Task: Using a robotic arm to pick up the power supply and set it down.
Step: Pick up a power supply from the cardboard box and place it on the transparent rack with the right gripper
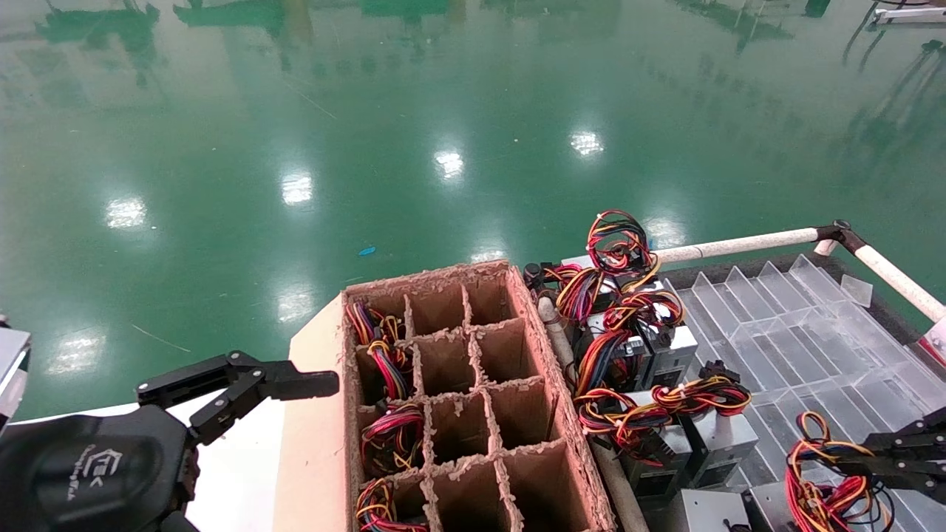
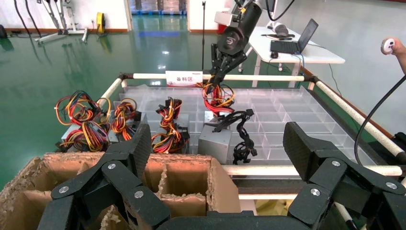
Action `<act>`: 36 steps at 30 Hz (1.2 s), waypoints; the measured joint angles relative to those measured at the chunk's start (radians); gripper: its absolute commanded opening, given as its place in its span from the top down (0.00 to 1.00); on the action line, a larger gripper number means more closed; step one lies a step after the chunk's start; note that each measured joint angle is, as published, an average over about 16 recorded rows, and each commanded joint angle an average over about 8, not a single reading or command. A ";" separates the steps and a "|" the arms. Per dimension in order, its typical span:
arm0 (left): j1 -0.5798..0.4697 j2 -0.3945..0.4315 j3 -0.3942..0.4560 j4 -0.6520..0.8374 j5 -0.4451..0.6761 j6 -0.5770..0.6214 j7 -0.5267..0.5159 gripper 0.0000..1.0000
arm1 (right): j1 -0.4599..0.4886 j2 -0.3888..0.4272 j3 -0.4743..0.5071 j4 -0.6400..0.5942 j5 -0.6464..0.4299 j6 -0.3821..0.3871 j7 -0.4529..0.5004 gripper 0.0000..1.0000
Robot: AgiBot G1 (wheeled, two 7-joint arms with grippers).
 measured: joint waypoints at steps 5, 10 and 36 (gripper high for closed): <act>0.000 0.000 0.000 0.000 0.000 0.000 0.000 0.00 | -0.001 -0.019 -0.015 -0.006 0.026 0.000 -0.009 1.00; 0.000 0.000 0.000 0.000 0.000 0.000 0.000 0.00 | -0.006 -0.036 -0.030 -0.012 0.050 0.001 -0.019 1.00; 0.000 0.000 0.000 0.000 0.000 0.000 0.000 0.00 | -0.029 -0.057 -0.062 -0.033 0.100 0.009 -0.032 0.00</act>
